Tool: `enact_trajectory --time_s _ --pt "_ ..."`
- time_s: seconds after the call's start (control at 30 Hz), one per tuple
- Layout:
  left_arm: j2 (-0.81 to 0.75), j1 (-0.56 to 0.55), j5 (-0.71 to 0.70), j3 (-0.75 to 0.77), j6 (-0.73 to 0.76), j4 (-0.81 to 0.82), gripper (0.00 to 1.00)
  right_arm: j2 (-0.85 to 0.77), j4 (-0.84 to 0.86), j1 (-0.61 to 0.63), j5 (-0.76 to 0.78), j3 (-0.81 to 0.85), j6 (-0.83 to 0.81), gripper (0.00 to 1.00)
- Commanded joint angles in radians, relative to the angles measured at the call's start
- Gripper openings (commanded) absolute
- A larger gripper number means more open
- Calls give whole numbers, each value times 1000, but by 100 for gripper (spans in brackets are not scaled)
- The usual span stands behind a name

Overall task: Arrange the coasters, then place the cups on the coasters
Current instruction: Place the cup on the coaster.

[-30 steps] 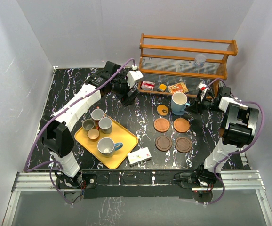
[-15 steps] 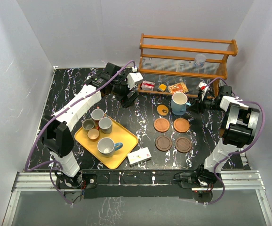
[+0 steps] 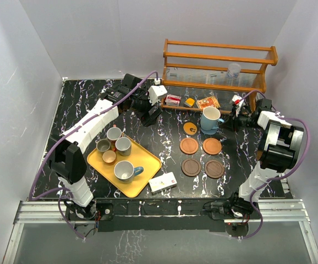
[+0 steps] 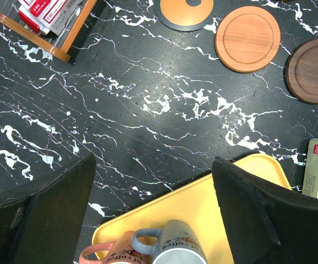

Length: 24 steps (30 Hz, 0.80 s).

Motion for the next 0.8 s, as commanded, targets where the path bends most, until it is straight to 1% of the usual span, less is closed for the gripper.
enact_trajectory --time_s 0.0,0.23,0.57,0.77 --pt "-45 -3 13 -7 14 -6 86 -37 -65 -8 -11 40 -79 14" --pt "-44 -3 16 -10 16 -7 86 -41 -121 -8 18 59 -136 14" --pt "-44 -4 18 -13 20 -10 86 -41 -143 -8 33 74 -159 14" --pt "-44 -4 18 -15 21 -9 86 -44 -152 -10 46 67 -184 16"
